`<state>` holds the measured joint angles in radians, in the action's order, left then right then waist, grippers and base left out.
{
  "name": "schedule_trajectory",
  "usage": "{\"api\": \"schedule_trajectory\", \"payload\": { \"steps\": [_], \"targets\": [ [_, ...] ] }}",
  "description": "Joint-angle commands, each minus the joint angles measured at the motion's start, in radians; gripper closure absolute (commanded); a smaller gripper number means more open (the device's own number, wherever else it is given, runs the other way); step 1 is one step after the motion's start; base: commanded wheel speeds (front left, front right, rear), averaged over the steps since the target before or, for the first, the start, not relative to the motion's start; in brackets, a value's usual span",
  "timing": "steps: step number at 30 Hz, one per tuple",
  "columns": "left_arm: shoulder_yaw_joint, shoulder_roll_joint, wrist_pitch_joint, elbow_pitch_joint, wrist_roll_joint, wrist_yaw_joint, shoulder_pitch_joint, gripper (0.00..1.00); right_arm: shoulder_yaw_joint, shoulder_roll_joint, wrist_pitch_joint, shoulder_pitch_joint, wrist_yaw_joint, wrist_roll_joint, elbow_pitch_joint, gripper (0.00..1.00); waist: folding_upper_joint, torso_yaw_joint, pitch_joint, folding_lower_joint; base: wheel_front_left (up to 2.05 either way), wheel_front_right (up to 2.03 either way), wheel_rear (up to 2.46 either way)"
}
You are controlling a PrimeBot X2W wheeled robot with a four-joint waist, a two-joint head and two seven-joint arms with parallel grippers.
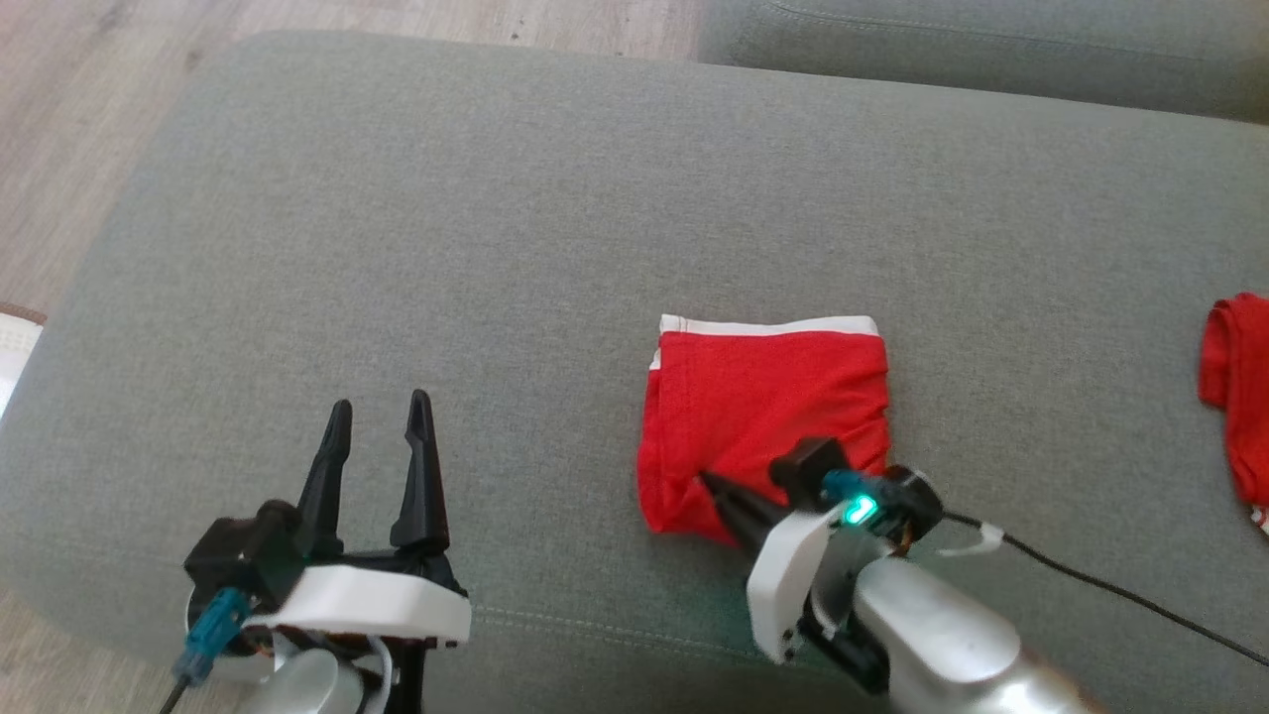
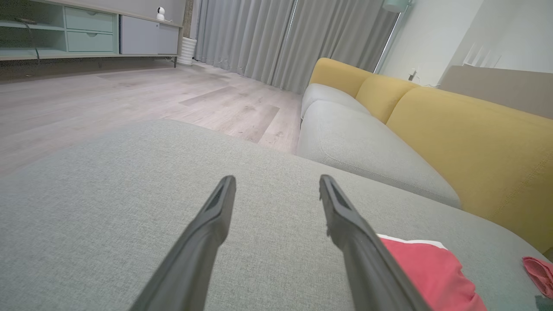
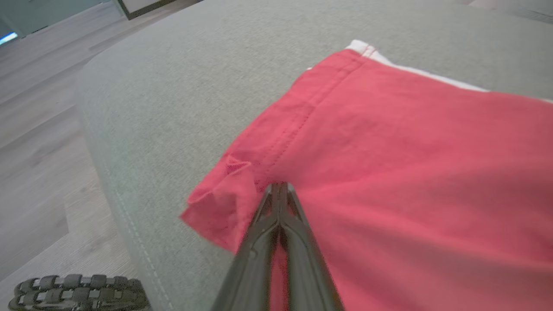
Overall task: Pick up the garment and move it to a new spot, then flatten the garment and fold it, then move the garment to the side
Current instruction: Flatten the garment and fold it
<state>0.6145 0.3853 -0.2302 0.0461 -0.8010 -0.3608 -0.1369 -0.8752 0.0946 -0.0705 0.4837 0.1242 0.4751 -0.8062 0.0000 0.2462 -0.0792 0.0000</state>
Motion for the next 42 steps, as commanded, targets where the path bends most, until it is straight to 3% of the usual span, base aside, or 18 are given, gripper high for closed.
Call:
{"api": "schedule_trajectory", "payload": {
  "steps": [1, 10, 18, 19, 20, 25, 37, 42],
  "targets": [
    [-0.04, 0.019, -0.013, 0.029, 0.001, -0.003, -0.036, 0.0, -0.02, -0.01, 0.0, -0.007, 0.007, 0.006, 0.038, 1.0, 0.0, 0.003, 0.0, 0.0, 0.0, 0.0, 0.0],
    [-0.048, 0.019, -0.015, 0.027, -0.002, -0.006, -0.033, 0.0, -0.106, 0.01, 0.04, -0.07, 0.007, 0.037, 0.143, 1.0, 0.0, 0.001, 0.003, 0.0, 0.0, 0.0, 0.0],
    [-0.064, 0.029, -0.018, 0.026, 0.001, -0.011, -0.03, 0.0, 0.0, 0.0, -0.031, -0.04, 0.007, 0.024, 0.202, 1.0, 0.0, -0.037, 0.034, 0.0, 0.0, 0.0, 0.0],
    [-0.065, 0.03, -0.019, 0.025, 0.002, -0.011, -0.03, 0.0, 0.023, -0.001, -0.04, -0.039, 0.007, 0.019, 0.21, 0.91, 0.0, -0.043, 0.042, 0.0, 0.0, 0.0, 0.0],
    [-0.065, 0.03, -0.019, 0.025, 0.002, -0.011, -0.03, 0.0, 0.023, -0.001, -0.04, -0.039, 0.007, 0.019, 0.21, 0.91, 0.0, -0.043, 0.042, 0.0, 0.0, 0.0, 0.0],
    [-0.067, 0.039, -0.02, 0.008, 0.012, -0.011, -0.036, 0.0, 0.161, -0.008, -0.065, -0.056, 0.007, -0.023, 0.249, 0.0, 0.0, -0.074, 0.08, 0.0, 0.0, 0.0, 0.0],
    [-0.067, -0.003, -0.028, -0.065, 0.027, 0.015, -0.031, 0.0, 0.561, -0.037, -0.058, -0.211, 0.007, -0.2, 0.391, 0.0, 0.0, -0.136, 0.124, 0.0, 0.0, 0.0, 0.0],
    [-0.062, -0.011, -0.03, -0.101, 0.045, 0.025, 0.007, 0.0, 0.679, -0.043, -0.038, -0.311, 0.007, -0.258, 0.493, 0.0, 0.0, -0.152, 0.135, 0.0, 0.0, 0.0, 0.0]
  ]
}}
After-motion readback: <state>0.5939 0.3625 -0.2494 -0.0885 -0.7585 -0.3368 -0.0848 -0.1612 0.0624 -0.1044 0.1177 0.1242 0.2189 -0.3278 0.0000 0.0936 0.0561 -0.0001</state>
